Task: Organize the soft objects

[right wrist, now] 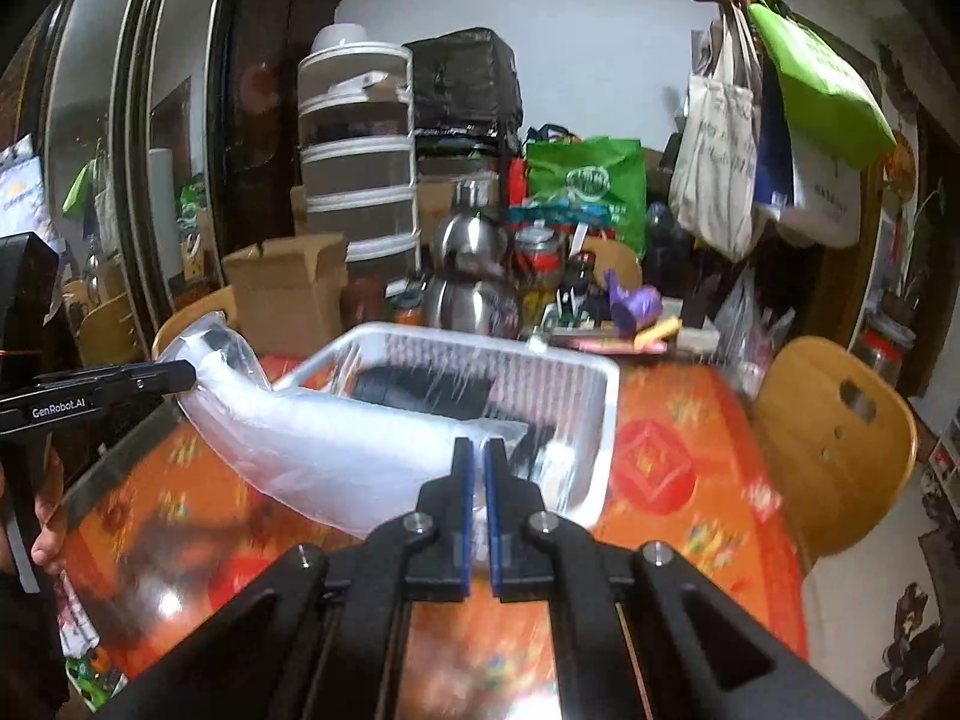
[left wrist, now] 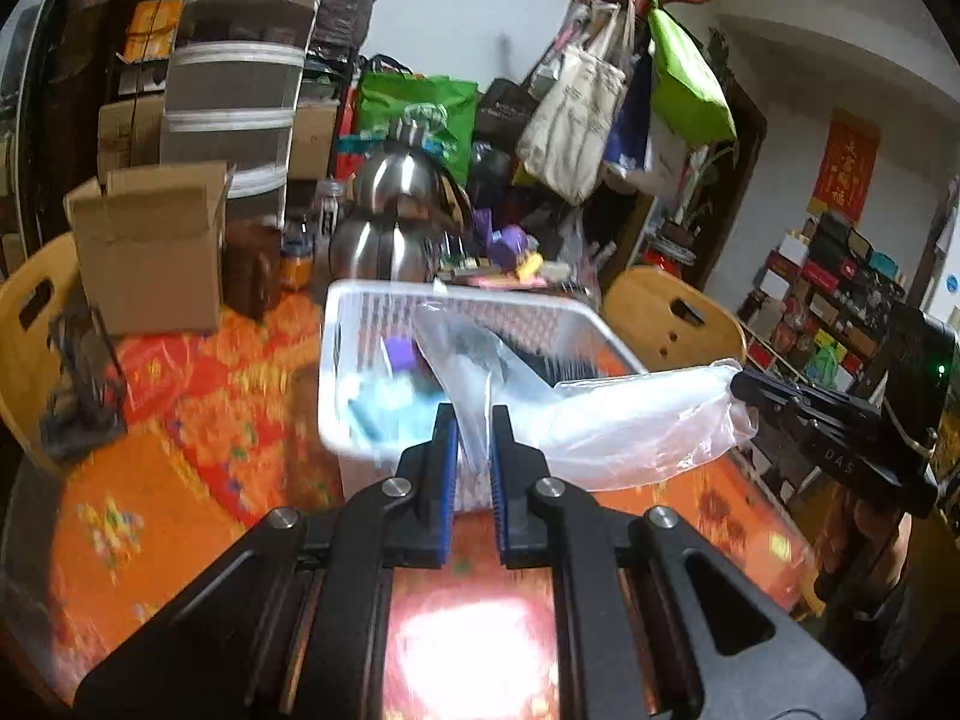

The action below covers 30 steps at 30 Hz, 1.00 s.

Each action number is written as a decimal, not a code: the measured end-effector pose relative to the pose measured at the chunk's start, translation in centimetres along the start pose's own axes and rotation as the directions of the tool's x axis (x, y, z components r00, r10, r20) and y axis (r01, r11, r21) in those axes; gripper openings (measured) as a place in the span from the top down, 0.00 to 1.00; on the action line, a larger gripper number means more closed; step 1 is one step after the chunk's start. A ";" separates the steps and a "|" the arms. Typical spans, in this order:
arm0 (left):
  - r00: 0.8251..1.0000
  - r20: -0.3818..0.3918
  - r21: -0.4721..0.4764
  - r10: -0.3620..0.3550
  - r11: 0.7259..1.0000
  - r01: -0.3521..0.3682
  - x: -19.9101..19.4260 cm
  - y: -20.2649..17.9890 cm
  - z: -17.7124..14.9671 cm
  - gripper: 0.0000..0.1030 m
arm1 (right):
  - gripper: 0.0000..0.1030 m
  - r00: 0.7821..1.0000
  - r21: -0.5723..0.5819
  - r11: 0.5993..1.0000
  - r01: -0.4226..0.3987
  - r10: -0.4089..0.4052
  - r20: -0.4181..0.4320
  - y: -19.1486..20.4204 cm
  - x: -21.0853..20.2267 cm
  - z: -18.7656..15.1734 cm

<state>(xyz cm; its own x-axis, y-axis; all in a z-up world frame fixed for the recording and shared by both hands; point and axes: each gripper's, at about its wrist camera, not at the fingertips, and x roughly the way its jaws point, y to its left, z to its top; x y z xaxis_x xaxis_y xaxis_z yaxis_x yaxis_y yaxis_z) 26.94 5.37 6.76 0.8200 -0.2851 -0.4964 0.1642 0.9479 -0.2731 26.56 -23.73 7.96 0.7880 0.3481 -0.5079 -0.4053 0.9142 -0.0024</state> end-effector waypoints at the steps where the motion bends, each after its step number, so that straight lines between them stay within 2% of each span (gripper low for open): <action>1: 1.000 -0.006 -0.005 -0.006 1.000 0.006 0.6 0.0 1.5 0.91 | 0.98 1.000 -0.005 1.000 0.019 -0.019 0.002 -0.3 0.6 1.3; 3: 1.000 0.007 0.009 0.028 1.000 -0.028 1.9 -0.3 4.3 0.91 | 0.98 1.000 -0.006 1.000 0.030 -0.030 0.004 -1.0 1.9 3.2; 5: 0.999 -0.010 -0.003 0.031 1.000 -0.031 3.4 -0.2 6.4 0.91 | 0.98 0.999 0.002 0.999 0.051 -0.051 0.012 -1.9 3.4 5.0; 6: 0.998 -0.013 0.006 0.057 0.998 -0.057 4.6 -0.3 7.7 0.91 | 0.98 0.998 -0.006 0.998 0.062 -0.062 0.010 -2.1 4.1 5.7; 10: 0.993 -0.057 -0.009 0.103 0.995 -0.103 8.7 0.1 10.7 0.91 | 0.98 0.994 -0.020 0.994 0.105 -0.106 -0.035 -3.3 8.5 7.9; 15: 0.978 -0.125 -0.028 0.169 0.984 -0.174 14.2 1.3 11.7 0.91 | 0.98 0.991 -0.032 0.993 0.116 -0.118 -0.068 -4.2 12.0 8.1; 20: 0.972 -0.149 -0.026 0.184 0.982 -0.190 16.9 1.6 10.6 0.91 | 0.97 0.989 -0.043 0.993 0.112 -0.115 -0.094 -4.4 14.1 6.8; 22: 0.967 -0.151 0.006 0.204 0.979 -0.205 17.5 1.3 10.1 0.84 | 0.96 0.990 -0.021 0.994 0.108 -0.109 -0.087 -4.9 14.5 6.4; 23: 0.965 -0.154 0.019 0.214 0.977 -0.214 17.7 1.2 9.7 0.68 | 0.89 0.991 -0.008 0.995 0.097 -0.097 -0.088 -5.1 14.6 6.3; 24: 0.962 -0.158 0.029 0.223 0.975 -0.221 18.0 1.1 9.5 0.43 | 0.66 0.991 0.002 0.996 0.088 -0.087 -0.098 -5.3 14.8 6.1; 25: 0.961 -0.151 0.033 0.231 0.973 -0.228 18.1 1.1 9.2 0.31 | 0.52 0.990 0.011 0.997 0.083 -0.081 -0.116 -5.5 15.2 5.9; 26: 0.961 -0.134 0.033 0.240 0.971 -0.238 17.9 1.1 9.0 0.17 | 0.33 0.990 0.004 0.996 0.088 -0.087 -0.113 -5.5 15.2 5.6; 27: 0.961 -0.115 0.037 0.250 0.968 -0.247 17.7 1.0 8.9 0.14 | 0.29 0.989 0.000 0.995 0.095 -0.095 -0.110 -5.5 15.3 5.5; 30: 0.961 -0.123 0.051 0.248 0.969 -0.243 17.8 0.8 8.6 0.14 | 0.29 0.989 0.020 0.997 0.074 -0.071 -0.132 -5.8 15.5 4.9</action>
<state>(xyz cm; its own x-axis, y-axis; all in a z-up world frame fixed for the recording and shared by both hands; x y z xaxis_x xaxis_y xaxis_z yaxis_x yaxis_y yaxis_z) 46.33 2.30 4.77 0.7612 -0.0566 -0.6460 -0.0124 0.9947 -0.1018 43.42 -22.58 4.30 0.7466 0.2519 -0.6157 -0.3361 0.9415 -0.0224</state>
